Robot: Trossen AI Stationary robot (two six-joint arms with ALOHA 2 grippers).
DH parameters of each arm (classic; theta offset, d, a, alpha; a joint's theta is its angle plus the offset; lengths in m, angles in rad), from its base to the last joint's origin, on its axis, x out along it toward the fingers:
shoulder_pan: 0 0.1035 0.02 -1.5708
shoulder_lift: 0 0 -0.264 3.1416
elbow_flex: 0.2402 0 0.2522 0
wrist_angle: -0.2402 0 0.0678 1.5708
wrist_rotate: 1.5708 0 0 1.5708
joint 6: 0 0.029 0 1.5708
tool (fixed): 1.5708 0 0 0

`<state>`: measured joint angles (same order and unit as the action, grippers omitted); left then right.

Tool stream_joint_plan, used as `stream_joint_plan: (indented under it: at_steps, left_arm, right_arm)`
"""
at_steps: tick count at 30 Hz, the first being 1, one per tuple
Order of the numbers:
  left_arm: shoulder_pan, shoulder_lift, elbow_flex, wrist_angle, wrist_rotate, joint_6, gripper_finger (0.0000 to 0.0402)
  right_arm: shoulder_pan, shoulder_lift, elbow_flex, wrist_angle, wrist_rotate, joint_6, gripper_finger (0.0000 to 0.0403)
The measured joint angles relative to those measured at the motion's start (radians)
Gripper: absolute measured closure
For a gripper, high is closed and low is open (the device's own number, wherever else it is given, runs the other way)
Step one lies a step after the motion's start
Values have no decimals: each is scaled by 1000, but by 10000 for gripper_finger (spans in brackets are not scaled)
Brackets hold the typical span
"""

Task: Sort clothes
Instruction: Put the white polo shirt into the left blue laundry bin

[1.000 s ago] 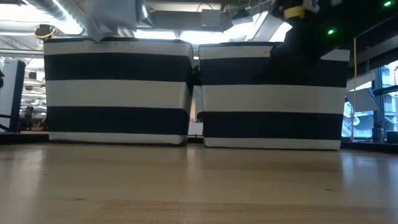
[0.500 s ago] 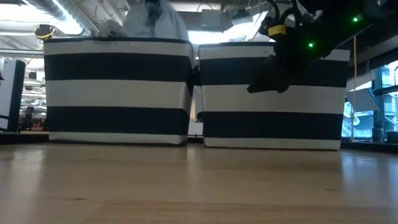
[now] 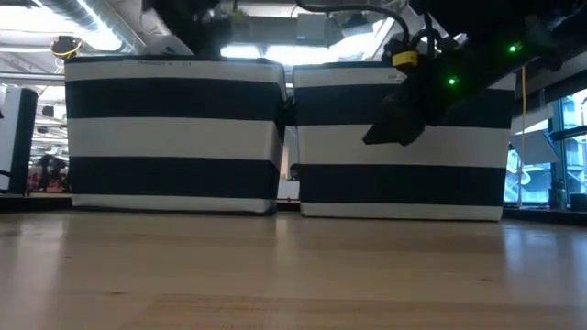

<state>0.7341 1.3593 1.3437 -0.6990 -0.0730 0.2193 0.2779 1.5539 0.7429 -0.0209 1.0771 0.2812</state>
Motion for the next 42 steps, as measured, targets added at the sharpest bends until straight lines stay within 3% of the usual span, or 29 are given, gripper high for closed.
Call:
stream_joint_plan:
  at_steps: [8,16,26,34,42]
  left_arm:
    - [-1,47,-307,283,60,-73,380]
    - [0,130,-431,466,98,-147,380]
    - [-2,114,-435,476,94,-182,367]
    - [-1,24,-400,375,87,-208,288]
    - [0,-87,-261,165,81,-216,235]
  right_arm:
    - [2,0,0,5,-8,-1,102]
    - [2,0,0,5,-8,-1,102]
    - [3,0,0,4,-46,0,102]
    - [3,0,0,4,-69,0,102]
    - [3,0,0,5,-69,2,102]
